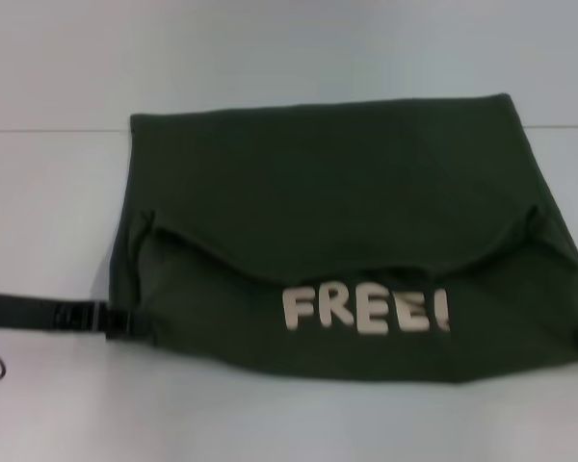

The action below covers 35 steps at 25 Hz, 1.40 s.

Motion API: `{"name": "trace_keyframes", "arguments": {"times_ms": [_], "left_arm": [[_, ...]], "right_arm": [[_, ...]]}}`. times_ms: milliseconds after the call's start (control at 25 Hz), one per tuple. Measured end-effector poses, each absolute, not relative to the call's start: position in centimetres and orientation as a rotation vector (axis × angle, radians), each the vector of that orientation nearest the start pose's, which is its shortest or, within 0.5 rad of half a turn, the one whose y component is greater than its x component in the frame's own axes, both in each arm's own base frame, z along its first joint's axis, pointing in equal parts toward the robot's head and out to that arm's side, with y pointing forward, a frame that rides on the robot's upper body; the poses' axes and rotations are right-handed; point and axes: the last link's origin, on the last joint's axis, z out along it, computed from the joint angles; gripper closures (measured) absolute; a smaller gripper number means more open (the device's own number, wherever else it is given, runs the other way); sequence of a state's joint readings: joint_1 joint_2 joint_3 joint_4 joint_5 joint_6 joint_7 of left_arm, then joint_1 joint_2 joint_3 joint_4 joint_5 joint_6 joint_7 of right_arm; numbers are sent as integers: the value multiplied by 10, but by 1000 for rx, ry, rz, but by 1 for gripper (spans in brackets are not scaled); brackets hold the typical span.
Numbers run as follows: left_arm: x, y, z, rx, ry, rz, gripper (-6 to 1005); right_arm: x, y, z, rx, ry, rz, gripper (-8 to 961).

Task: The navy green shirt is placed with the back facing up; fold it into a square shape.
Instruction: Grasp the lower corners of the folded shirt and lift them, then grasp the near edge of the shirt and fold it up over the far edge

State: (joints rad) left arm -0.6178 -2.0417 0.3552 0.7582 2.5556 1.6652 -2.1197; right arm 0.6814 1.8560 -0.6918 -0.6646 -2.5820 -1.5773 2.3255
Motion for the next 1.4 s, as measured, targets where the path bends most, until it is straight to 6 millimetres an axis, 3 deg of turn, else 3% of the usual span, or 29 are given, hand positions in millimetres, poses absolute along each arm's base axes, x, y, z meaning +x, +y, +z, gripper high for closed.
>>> {"name": "trace_keyframes", "arguments": {"times_ms": [320,720,1040,1400], "left_arm": [[-291,284,34,-2692,-1859,-205,953],[-291,266,36,-2723,-2005,-83,952],[-283,289,47,-2670,-1917,-286,953],[-294,329,78,-2312,-1829,-722,952]], "right_arm": [[306,320,65,-2674,1641,-235,911],[316,295,49,-2730,1686,-327,911],[311,313,70,-2630,1709,-79,906],[306,358,104,-2337,1704,374,898]]}}
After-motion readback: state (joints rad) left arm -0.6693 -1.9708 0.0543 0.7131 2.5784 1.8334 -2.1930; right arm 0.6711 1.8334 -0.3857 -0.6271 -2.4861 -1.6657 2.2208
